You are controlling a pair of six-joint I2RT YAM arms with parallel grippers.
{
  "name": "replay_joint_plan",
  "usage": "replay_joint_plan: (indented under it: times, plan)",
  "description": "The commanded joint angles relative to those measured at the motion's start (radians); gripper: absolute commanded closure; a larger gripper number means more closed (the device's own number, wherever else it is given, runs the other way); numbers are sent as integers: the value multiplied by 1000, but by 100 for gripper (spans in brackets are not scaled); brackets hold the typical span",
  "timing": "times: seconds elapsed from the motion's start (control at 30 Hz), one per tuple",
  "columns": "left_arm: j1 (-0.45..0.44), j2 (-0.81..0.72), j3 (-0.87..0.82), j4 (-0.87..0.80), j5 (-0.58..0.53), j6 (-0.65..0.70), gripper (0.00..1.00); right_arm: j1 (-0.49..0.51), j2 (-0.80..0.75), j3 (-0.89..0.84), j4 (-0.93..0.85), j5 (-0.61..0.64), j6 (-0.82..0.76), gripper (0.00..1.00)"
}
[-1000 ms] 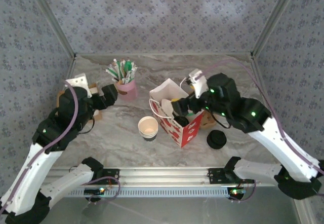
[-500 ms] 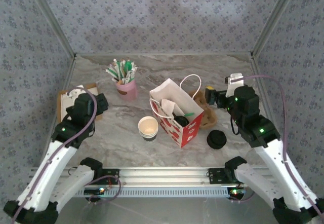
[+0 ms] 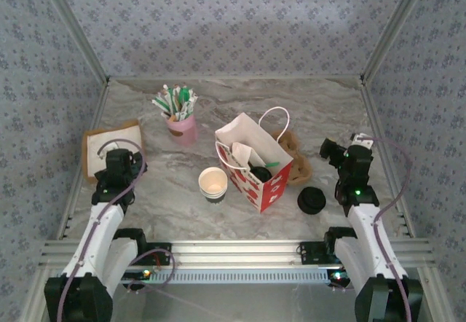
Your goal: Pack the takeout coffee
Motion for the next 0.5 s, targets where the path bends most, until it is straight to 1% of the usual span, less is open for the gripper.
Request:
replay_joint_plan:
  times: [0.0,0.07,0.13,0.2,0.23,0.27,0.3,0.33,0.37,0.4,0.47]
  plan:
    - [11,-4,-78,261,67,122,1,-5,84,-41,241,103,-2,0]
    - [14,9,-136,389,107,165,1,-5,168,-67,336,124,-13,0]
    - [18,37,-164,473,126,188,1,-7,262,-70,394,129,-6,0]
    - [26,92,-163,525,114,188,0,-1,346,-74,471,132,-5,0]
    - [33,132,-155,552,113,185,0,1,395,-72,516,130,-29,0]
    - [37,167,-141,563,115,184,1,9,429,-50,496,142,-39,0]
    - [38,207,-121,570,114,187,0,20,470,-47,514,168,-42,0]
    - [38,240,-107,586,117,193,0,27,508,-62,578,173,-65,0]
    - [39,273,-104,614,116,197,0,27,524,-62,616,167,-108,0]
    - [38,310,-103,655,109,202,0,31,515,-56,580,168,-95,0]
    - [38,372,-87,701,110,206,0,33,533,-88,691,180,-139,0]
